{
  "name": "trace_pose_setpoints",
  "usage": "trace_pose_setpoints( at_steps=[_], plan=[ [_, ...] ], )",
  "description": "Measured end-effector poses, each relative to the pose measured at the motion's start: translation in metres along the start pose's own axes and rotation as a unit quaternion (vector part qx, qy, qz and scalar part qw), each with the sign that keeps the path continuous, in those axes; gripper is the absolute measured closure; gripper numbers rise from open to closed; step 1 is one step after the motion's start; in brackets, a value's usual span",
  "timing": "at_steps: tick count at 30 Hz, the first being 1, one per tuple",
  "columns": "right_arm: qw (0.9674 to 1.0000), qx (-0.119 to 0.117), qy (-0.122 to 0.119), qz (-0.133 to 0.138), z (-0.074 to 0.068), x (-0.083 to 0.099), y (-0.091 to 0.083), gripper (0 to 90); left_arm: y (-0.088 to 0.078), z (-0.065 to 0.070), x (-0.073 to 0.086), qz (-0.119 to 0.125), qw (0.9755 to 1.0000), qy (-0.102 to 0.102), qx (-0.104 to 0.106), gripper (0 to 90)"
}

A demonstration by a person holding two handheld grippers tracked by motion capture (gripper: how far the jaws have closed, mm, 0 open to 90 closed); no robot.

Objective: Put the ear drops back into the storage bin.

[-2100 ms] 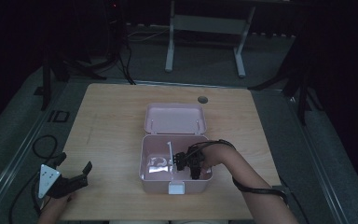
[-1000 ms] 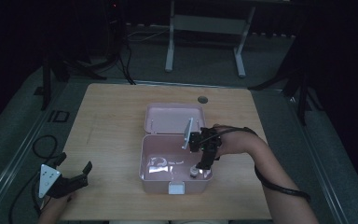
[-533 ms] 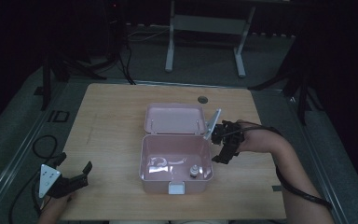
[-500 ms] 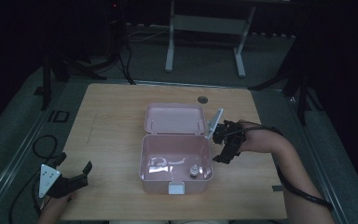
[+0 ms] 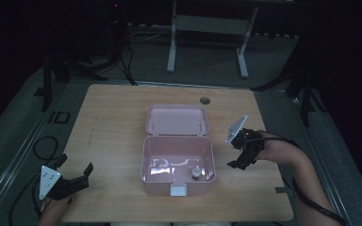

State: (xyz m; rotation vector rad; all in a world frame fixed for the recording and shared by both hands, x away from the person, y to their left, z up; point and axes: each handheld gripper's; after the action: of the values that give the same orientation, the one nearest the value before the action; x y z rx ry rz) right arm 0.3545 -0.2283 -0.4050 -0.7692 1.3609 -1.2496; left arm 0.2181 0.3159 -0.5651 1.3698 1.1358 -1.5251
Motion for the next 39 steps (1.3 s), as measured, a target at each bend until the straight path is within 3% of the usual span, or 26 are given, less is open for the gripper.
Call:
trace_pose_setpoints(
  at_steps=[4,11,14,17,21,27,30,32,36,39],
  plan=[
    [0.9998,0.004,0.017,0.007,0.001,0.016,0.011,16.9,0.000,0.000,0.000,0.000,1.0000,0.000,0.000,0.4],
    [0.9978,0.011,0.049,0.044,-0.001,0.043,0.033,16.9,0.000,0.000,0.000,0.001,1.0000,0.001,0.000,0.4],
    [0.9956,0.006,0.074,0.058,0.000,0.057,0.043,16.9,0.000,0.000,0.000,0.001,1.0000,0.001,0.000,0.4],
    [0.9941,0.024,0.090,0.055,0.000,0.067,0.051,16.9,0.000,0.000,0.000,0.001,1.0000,0.000,0.000,0.4],
    [0.9897,0.042,0.114,0.075,-0.002,0.081,0.059,16.9,0.000,0.000,0.000,0.001,1.0000,0.001,-0.001,0.4],
    [0.9785,0.076,0.160,0.105,-0.004,0.100,0.074,15.8,0.000,0.000,0.000,0.001,1.0000,0.001,-0.001,0.4],
    [0.9698,0.099,0.186,0.122,-0.004,0.108,0.079,13.8,0.000,0.000,0.000,0.001,1.0000,0.001,-0.001,0.4],
    [0.9607,0.125,0.210,0.132,-0.004,0.112,0.081,13.7,0.000,0.000,0.000,0.001,1.0000,0.001,-0.002,0.4],
    [0.9459,0.158,0.243,0.146,-0.003,0.119,0.085,13.3,0.000,0.000,0.000,0.001,1.0000,0.001,-0.002,0.4],
    [0.9319,0.179,0.267,0.168,-0.005,0.124,0.087,13.4,0.000,0.000,0.000,0.002,1.0000,0.001,-0.001,0.4]
  ],
)
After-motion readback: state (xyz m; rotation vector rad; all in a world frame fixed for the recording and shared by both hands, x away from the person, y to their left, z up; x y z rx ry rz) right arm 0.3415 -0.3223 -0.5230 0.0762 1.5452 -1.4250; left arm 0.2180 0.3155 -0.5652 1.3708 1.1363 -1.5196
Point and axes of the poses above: each handheld gripper's, and its own axes: y roughly forward along the jaws, x roughly out of its underside, z roughly to its right, and after that the axes turned 3 degrees about x, right-handed
